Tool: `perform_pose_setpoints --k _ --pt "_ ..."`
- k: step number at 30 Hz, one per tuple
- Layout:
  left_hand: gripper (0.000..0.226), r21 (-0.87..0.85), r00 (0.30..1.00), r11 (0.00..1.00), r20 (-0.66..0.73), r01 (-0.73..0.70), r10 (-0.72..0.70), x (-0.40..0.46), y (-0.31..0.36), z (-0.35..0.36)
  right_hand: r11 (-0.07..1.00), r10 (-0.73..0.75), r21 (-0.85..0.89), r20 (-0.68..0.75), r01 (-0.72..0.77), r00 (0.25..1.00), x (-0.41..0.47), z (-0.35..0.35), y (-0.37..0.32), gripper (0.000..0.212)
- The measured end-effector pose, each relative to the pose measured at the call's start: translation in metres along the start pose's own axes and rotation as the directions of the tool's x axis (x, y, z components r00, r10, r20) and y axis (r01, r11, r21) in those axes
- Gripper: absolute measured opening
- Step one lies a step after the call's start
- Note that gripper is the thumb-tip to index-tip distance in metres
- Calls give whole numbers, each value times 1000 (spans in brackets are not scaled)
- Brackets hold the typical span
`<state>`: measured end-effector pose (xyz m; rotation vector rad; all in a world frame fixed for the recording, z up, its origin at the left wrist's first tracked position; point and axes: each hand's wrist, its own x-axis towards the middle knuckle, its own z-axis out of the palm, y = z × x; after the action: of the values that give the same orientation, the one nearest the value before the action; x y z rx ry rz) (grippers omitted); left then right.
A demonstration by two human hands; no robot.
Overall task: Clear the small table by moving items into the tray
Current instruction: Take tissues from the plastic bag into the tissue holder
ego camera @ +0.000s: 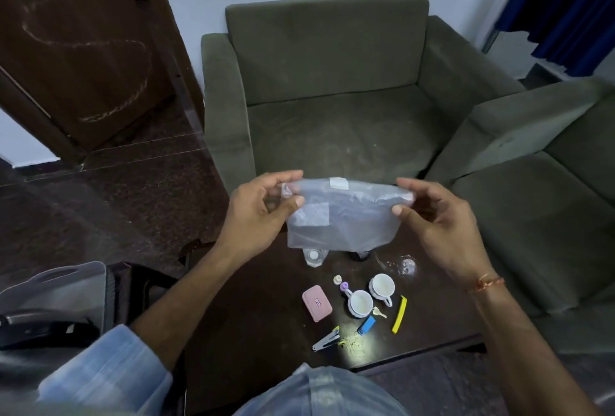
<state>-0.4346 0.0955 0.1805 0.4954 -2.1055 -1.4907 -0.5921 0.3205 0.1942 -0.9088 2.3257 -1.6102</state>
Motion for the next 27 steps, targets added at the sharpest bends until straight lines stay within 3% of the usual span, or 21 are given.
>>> perform_pose_setpoints --k 3,5,7,9,10,12,13,15,17,21,24,27 --pt "29 279 994 955 -14 -98 106 6 1 5 993 -49 -108 -27 46 998 3 -10 4 15" --pt "11 331 992 936 8 -119 123 12 2 12 996 -41 -74 -13 40 999 5 -17 9 12" --pt "6 234 996 970 74 -60 44 17 3 23 988 16 155 36 -21 999 6 -23 17 12" --pt "18 72 989 997 142 24 -34 23 3 40 899 91 417 123 -135 988 6 -25 29 9" --pt "20 12 987 999 150 53 -55 25 3 50 852 128 487 162 -192 978 6 -27 38 20" --pt "14 -52 987 994 136 92 -84 31 2 72 786 213 523 269 -329 939 6 -29 59 43" --pt "10 -69 986 991 128 114 -104 34 0 83 777 257 501 299 -381 919 5 -31 70 44" --pt "6 -68 979 982 117 178 -169 40 -5 103 776 345 465 252 -426 904 4 -36 95 34" --pt "17 -24 964 968 102 248 -245 44 -11 117 724 457 524 123 -449 881 5 -43 123 25" --pt "21 66 949 958 134 278 -284 42 -31 128 557 700 666 -54 -497 712 10 -55 187 29" --pt "17 108 922 944 204 313 -329 34 -45 136 435 817 725 -69 -533 573 12 -56 231 20" --pt "15 167 904 928 223 334 -365 27 -56 146 324 900 742 -50 -587 434 20 -52 267 26"
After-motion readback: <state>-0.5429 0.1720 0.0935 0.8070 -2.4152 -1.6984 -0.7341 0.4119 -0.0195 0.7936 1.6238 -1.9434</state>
